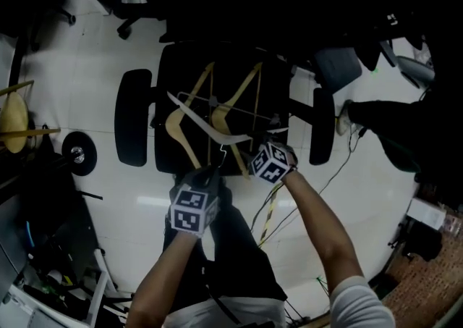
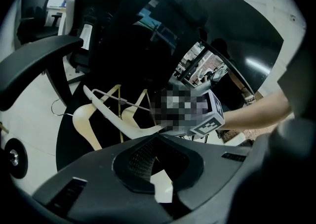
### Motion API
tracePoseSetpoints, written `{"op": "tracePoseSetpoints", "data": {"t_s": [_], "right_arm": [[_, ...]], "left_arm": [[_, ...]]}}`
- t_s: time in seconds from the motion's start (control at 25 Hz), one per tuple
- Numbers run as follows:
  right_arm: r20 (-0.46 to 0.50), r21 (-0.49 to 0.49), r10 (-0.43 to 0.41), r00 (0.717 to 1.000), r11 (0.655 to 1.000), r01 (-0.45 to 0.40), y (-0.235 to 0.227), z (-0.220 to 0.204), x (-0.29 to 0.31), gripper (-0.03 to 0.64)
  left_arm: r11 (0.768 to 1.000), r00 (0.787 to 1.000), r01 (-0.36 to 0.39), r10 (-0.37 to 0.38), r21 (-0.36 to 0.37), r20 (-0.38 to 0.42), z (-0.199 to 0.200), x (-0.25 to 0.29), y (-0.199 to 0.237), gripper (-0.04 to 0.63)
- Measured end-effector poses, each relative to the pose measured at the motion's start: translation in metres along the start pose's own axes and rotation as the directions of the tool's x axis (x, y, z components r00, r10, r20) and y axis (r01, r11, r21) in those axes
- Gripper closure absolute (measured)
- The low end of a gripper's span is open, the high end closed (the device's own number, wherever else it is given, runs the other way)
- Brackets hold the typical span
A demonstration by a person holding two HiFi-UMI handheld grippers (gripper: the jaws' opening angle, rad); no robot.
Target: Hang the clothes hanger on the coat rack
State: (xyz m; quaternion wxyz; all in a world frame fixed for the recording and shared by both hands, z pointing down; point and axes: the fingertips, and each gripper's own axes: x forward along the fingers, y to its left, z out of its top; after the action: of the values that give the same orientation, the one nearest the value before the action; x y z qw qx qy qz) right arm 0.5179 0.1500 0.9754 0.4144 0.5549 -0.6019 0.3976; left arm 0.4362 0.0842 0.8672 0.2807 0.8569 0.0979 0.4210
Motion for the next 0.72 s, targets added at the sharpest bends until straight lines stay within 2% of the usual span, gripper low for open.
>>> {"op": "tracePoseSetpoints", "data": {"t_s": [0.16,0.4,0.6,0.72], "right_arm": [[-0.052,-0.161,-0.001,0.999,0.987,-0.007,-0.005,-0.007,0.018,0.385],[-0.088,-0.238,0.035,0.996,0.970,-0.055,-0.005,-0.014,0.041,0.385],[-0.114,-0.325,0.023,0.993,0.944,-0.059,-0.005,-0.021,0.059,0.388],[-0.113,-0.401,0.026,0.993,0.913,-0.069,0.000,-0.022,0.058,0.447]], "left_arm": [[0.999,1.000,-0.007,0.007,-0.039,0.007,-0.015,0.015,-0.002,0.604],[0.993,0.999,-0.033,0.036,-0.110,0.028,-0.033,0.030,0.001,0.604],[0.988,0.997,-0.053,0.059,-0.142,0.039,-0.040,0.036,0.006,0.604],[0.986,0.997,-0.062,0.069,-0.154,0.041,-0.045,0.033,0.007,0.604]]}}
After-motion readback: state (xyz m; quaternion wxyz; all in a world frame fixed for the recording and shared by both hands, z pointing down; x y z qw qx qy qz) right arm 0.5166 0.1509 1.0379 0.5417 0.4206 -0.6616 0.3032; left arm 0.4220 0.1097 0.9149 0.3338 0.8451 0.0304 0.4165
